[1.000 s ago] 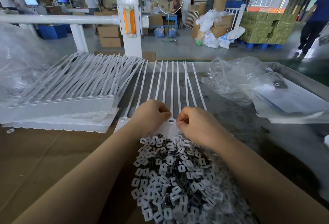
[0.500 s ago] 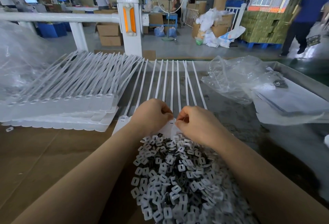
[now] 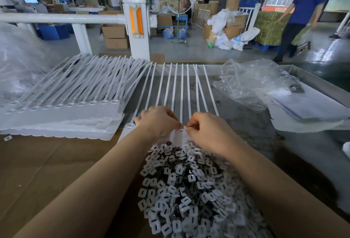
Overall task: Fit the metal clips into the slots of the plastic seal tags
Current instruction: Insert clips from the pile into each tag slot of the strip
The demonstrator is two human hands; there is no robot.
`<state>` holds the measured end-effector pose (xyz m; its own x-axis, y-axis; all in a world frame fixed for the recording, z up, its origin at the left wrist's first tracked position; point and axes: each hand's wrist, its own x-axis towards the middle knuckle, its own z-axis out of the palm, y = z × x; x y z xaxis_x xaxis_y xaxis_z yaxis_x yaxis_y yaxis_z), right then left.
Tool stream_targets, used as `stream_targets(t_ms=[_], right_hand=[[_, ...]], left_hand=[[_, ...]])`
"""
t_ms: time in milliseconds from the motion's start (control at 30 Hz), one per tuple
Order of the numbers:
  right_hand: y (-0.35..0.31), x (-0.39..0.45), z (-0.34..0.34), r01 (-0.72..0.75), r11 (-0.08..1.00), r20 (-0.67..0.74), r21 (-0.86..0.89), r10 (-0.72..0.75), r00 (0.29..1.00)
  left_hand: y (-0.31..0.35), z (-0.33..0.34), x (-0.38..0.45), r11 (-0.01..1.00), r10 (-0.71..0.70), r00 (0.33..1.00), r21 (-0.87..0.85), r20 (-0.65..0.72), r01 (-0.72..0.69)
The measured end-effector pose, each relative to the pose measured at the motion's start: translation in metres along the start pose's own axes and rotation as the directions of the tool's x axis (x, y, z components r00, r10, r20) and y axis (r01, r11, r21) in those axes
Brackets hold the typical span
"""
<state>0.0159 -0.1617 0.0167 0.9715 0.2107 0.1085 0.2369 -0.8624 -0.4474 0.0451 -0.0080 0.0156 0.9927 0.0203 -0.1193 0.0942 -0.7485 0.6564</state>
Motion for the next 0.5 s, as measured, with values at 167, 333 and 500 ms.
stream_targets(t_ms=[167,333,500], right_hand=[[-0.001,-0.001,0.0,0.014,1.0,-0.005,0.025,-0.014,1.0],[-0.008,-0.005,-0.005,0.135,0.978,0.088,0.162,-0.15,0.985],[-0.016,-0.012,-0.009,0.287,0.932,0.237,0.223,-0.337,0.911]], left_hand=[[0.001,0.0,-0.003,1.0,-0.027,0.999,0.014,-0.04,0.027],[0.002,0.0,-0.005,0.994,-0.015,0.997,0.106,-0.082,0.024],[-0.001,-0.003,-0.004,0.996,0.005,0.999,0.091,-0.038,-0.001]])
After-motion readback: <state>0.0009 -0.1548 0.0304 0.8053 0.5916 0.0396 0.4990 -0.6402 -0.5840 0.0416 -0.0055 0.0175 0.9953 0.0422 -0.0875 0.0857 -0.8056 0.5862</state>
